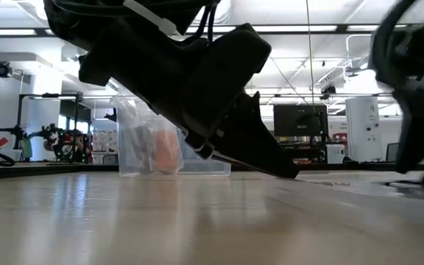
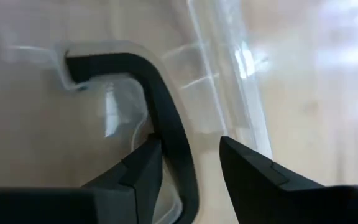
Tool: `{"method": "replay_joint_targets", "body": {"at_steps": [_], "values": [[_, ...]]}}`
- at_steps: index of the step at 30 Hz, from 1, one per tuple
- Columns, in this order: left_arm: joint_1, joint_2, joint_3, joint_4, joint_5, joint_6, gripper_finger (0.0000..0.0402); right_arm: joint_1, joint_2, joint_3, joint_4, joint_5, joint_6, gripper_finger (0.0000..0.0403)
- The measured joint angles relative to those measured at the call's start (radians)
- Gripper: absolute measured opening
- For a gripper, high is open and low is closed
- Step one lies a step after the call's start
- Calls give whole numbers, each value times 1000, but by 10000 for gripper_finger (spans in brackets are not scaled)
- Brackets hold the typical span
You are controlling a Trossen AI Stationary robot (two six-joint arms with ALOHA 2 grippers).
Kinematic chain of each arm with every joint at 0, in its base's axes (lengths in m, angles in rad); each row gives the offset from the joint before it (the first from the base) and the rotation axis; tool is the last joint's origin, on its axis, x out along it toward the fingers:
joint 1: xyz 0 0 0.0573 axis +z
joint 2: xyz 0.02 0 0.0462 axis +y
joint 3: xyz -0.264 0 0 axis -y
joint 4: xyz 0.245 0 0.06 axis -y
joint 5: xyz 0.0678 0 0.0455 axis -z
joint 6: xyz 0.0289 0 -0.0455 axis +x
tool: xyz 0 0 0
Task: Roll bandage
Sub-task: Close the transparent bin
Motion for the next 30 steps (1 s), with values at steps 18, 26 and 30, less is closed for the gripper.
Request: {"method": "replay_joint_targets", "body": {"at_steps": [18,26,30], "values": [[-9,2,-1,0,16,0,4,7,-4,60,-32,131,-172,113],[-11,2,-2,0,14,0,4,4,17,20,-25,105,-166,74],[-11,2,-2,2,14,0,2,-1,17,15,-19,83,-183,71]]}}
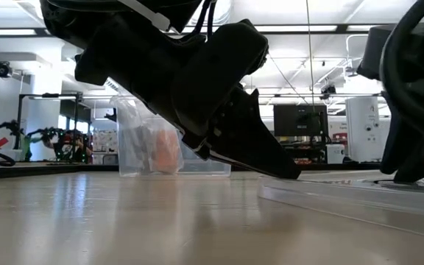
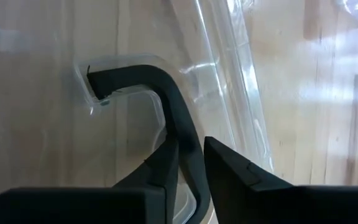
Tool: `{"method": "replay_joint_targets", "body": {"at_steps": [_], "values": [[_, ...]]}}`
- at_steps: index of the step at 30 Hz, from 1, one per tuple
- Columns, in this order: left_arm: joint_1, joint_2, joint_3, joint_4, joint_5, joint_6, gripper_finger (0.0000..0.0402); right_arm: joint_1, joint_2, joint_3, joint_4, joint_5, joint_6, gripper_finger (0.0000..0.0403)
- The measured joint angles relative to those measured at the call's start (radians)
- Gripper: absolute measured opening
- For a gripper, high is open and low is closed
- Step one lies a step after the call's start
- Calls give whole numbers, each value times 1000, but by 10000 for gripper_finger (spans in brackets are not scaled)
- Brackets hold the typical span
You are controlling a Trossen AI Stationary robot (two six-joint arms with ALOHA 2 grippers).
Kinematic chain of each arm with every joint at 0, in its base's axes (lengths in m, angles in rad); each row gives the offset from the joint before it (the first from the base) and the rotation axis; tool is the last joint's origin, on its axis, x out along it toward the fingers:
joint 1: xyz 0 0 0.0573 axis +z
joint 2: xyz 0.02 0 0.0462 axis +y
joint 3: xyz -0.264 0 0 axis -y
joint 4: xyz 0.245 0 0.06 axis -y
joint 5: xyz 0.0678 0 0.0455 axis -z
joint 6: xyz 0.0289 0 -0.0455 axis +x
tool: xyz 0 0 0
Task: Roll bandage
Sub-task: Close the transparent bin
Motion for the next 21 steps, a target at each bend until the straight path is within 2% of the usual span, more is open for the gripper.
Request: {"method": "replay_joint_targets", "body": {"at_steps": [8,12,16,21], "values": [[-3,1,0,8,3,1,2,-20,-10,5,-10,-68,-190,131],[-4,1,0,9,3,19,3,-30,-9,3,-8,-67,-211,161],[-7,1,0,6,-4,26,1,-49,10,-13,14,-52,-211,174],[-15,1,-2,3,-10,27,3,-46,11,-4,5,42,-186,169]]}}
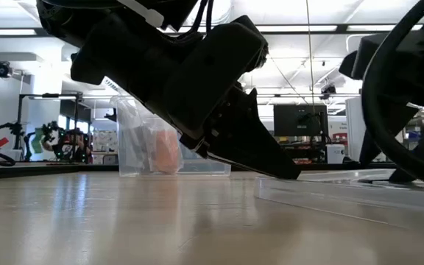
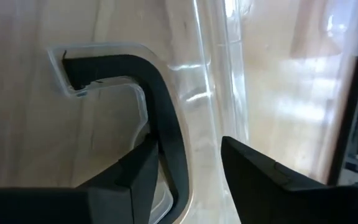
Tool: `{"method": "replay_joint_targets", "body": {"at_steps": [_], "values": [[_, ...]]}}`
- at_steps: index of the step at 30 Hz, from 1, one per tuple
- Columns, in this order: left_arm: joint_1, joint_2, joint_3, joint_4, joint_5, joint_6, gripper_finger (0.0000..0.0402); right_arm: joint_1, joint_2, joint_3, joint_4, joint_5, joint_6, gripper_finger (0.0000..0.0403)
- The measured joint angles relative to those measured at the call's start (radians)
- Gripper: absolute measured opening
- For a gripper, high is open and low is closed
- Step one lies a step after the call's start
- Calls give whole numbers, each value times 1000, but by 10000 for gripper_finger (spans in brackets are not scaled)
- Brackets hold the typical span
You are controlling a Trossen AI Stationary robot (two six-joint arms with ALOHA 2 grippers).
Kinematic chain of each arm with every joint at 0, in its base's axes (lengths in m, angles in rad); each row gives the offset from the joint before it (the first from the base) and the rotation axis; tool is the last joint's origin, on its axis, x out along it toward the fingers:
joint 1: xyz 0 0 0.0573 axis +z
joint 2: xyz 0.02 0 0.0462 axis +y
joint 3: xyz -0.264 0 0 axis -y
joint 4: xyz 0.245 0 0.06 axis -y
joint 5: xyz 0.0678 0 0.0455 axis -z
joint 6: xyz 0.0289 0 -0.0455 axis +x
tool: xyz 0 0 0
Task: Roll bandage
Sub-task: Close the transparent bin
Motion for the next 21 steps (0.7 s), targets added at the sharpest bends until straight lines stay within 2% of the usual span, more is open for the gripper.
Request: {"method": "replay_joint_targets", "body": {"at_steps": [9,14,17,21], "values": [[-4,-1,0,-14,18,10,4,28,8,79,-1,148,-4,154],[-5,-9,0,-13,19,27,2,39,6,81,-3,182,23,153],[-5,-13,-1,-9,19,29,5,40,6,81,6,182,18,153],[-6,-17,-1,-14,20,26,2,38,2,80,1,116,61,153]]}}
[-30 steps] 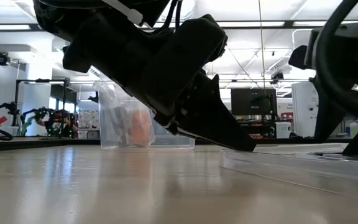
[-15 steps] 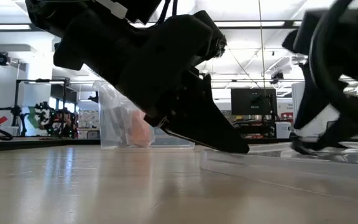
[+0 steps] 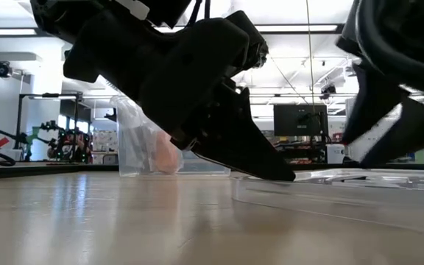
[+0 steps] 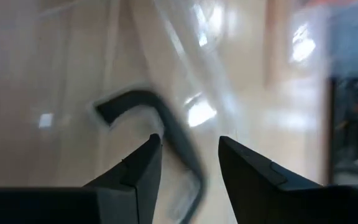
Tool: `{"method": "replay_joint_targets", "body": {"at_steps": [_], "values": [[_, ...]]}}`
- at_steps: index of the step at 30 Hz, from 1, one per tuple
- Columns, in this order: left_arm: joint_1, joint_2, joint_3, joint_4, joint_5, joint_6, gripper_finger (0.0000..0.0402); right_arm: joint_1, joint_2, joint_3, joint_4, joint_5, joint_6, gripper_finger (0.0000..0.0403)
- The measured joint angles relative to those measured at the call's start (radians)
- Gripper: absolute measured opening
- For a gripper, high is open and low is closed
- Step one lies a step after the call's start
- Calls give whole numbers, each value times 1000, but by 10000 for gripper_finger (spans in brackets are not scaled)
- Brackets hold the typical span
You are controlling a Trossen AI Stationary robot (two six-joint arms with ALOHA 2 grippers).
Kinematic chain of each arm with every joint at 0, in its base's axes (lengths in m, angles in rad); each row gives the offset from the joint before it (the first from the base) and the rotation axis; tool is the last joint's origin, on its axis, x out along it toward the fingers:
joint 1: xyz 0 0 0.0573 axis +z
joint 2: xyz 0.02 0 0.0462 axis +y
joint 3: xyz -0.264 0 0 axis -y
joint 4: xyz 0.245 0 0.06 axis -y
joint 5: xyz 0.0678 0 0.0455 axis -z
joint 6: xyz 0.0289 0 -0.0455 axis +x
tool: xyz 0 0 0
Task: Roll bandage
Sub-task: Close the transparent bin
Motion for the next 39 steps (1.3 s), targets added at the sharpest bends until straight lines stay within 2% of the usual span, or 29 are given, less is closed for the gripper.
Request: {"method": "replay_joint_targets", "body": {"at_steps": [5,9,14,16,21,24,28,32,39], "values": [[-1,-34,-3,-45,2,0,3,-5,-65,-2,-38,-168,284,153],[-1,-106,-5,-115,-9,7,1,36,-136,-6,-52,-247,443,150],[20,-187,-2,-158,-158,93,3,154,-203,-4,-44,-320,445,149],[56,-190,-3,-154,-167,114,1,195,-192,-8,-44,-323,421,150],[154,-135,-4,-140,-125,84,2,229,-88,-13,-43,-287,363,155],[173,-83,-7,-146,-98,68,1,226,-5,-12,-43,-271,324,161],[174,-31,-4,-120,-47,68,3,233,63,3,-63,-153,272,171],[174,-1,-2,-106,-45,67,1,228,101,42,-90,-55,196,180],[172,13,-2,-99,-39,68,1,221,101,141,-98,-11,79,184]]}}
